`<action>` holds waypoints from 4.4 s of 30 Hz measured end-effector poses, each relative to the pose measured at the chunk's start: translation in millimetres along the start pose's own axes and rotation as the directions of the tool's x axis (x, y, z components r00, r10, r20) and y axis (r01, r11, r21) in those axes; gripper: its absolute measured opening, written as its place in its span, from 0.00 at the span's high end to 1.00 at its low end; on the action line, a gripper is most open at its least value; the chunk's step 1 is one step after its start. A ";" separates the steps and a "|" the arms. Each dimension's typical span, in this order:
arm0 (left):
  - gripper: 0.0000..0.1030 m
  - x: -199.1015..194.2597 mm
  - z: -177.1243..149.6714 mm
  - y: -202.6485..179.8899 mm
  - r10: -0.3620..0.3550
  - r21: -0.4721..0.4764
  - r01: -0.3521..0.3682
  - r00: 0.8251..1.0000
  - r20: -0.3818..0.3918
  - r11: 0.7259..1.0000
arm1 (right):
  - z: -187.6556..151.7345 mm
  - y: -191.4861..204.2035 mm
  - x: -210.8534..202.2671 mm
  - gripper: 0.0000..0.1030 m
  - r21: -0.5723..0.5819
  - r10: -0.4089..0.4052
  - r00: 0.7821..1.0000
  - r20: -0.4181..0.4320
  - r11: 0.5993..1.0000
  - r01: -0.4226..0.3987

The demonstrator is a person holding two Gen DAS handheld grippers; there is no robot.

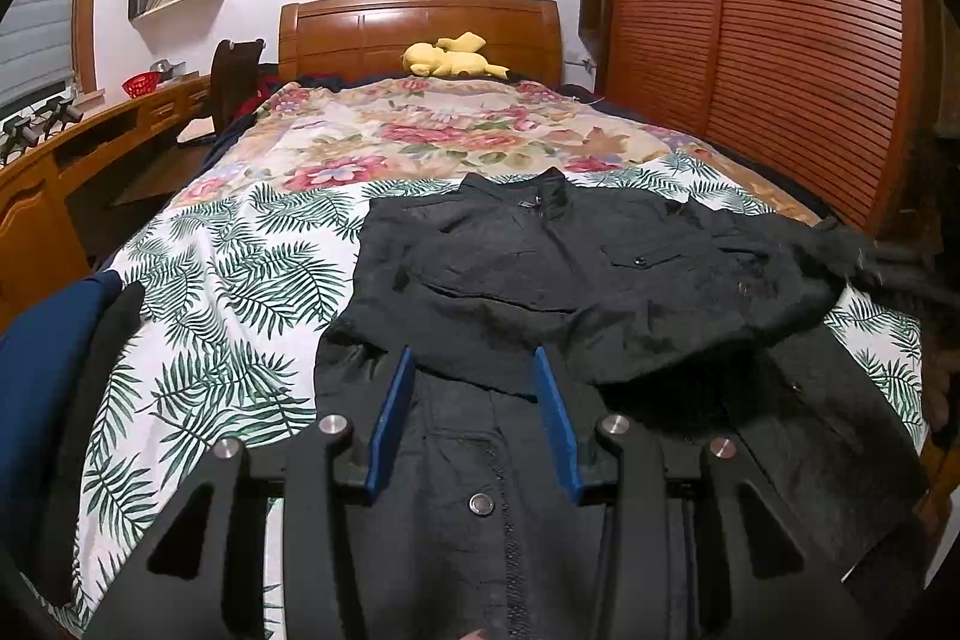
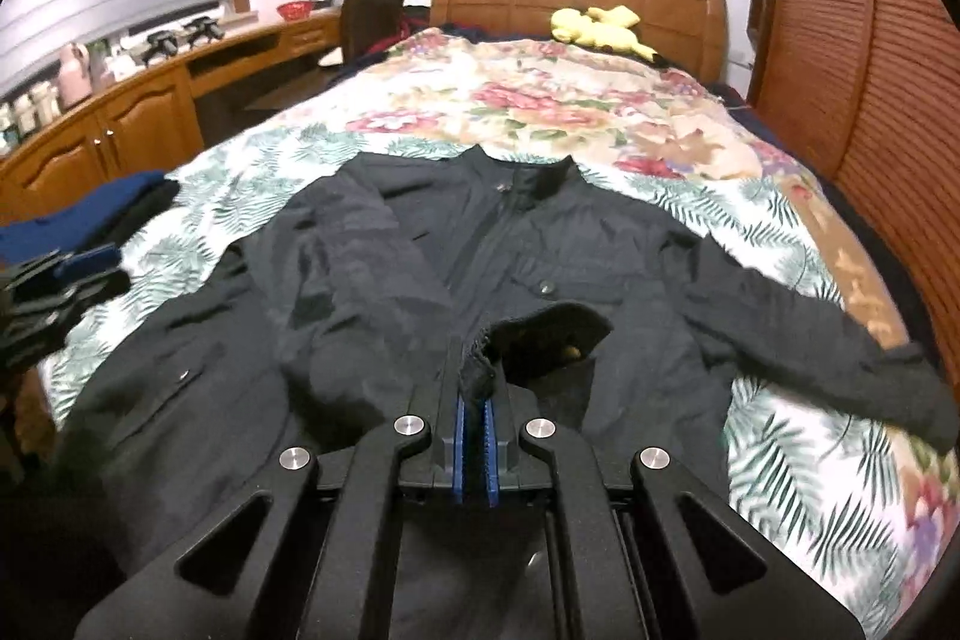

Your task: Fold large clothes

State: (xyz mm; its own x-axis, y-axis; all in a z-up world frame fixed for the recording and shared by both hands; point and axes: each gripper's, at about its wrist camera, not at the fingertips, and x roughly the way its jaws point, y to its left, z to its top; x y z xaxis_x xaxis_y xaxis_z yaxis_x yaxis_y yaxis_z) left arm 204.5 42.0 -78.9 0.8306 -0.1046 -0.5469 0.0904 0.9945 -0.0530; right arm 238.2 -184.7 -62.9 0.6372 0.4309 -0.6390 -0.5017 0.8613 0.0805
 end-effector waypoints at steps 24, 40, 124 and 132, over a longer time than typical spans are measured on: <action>0.59 -24.9 2.3 -21.5 -0.085 0.029 0.082 0.993 0.082 0.996 | -53.9 26.0 -39.2 0.63 -0.014 0.021 1.000 -0.019 1.000 -0.021; 0.58 0.0 5.5 -88.1 -0.143 0.100 0.139 0.989 0.035 0.985 | -106.3 7.9 24.2 0.62 0.086 0.092 0.983 -0.161 0.993 -0.079; 0.57 32.5 -1.9 -127.0 -0.201 0.121 0.206 0.978 -0.054 0.971 | 99.0 -96.0 -1.2 0.89 -0.010 0.101 0.990 0.100 0.995 -0.100; 0.57 18.9 -1.1 -107.3 -0.190 0.102 0.192 0.981 -0.027 0.976 | 60.2 -61.0 22.0 0.68 -0.075 0.078 0.995 -0.059 0.994 -0.083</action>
State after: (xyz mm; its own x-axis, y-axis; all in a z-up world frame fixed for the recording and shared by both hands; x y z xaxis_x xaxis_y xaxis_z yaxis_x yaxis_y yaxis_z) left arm 209.9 -66.7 -84.4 0.7832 -0.2914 -0.5492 0.3034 0.9502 -0.0715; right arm 318.0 -211.6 -35.8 0.5605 0.4806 -0.6745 -0.5952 0.8000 0.0754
